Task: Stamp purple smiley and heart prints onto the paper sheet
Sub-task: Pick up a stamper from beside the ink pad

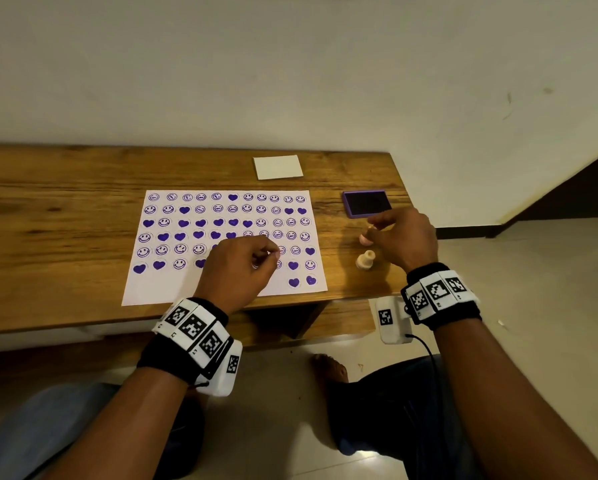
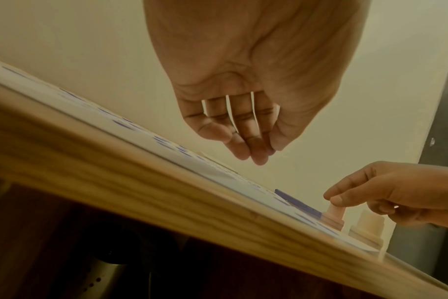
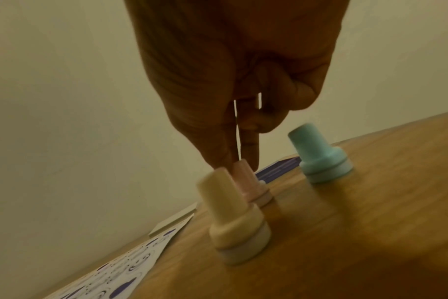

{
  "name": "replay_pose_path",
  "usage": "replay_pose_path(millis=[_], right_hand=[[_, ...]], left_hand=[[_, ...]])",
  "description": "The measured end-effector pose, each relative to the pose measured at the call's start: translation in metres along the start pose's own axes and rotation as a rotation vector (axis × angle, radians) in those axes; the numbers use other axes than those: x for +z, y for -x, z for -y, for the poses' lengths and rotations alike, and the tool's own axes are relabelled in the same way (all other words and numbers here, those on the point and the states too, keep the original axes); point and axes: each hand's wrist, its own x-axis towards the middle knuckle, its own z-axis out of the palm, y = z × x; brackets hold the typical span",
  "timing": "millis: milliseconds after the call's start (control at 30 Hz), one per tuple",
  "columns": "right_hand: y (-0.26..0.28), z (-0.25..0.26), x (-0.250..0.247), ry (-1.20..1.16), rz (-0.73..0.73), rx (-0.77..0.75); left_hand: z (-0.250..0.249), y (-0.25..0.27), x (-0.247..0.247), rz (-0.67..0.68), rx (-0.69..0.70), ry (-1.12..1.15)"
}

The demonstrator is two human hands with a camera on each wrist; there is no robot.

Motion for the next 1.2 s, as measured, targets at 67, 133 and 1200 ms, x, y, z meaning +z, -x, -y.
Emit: replay_pose_path(millis=[67,133,1200], right_hand=[[0.001,0.002,0.002,0.012,-0.011,-0.011],[0.0,0.002,0.004,0.0,-0.004,-0.024],[0.041,0.045,0.035,-1.154,0.564,-0.037]], left_hand=[[0.0,0.001,0.001,0.008,0.003,-0.004],[0.001,0.001,0.002,0.012,0.005,-0.009],[-0.035,0.005,0.014,-0.073,-0.096,0.502]])
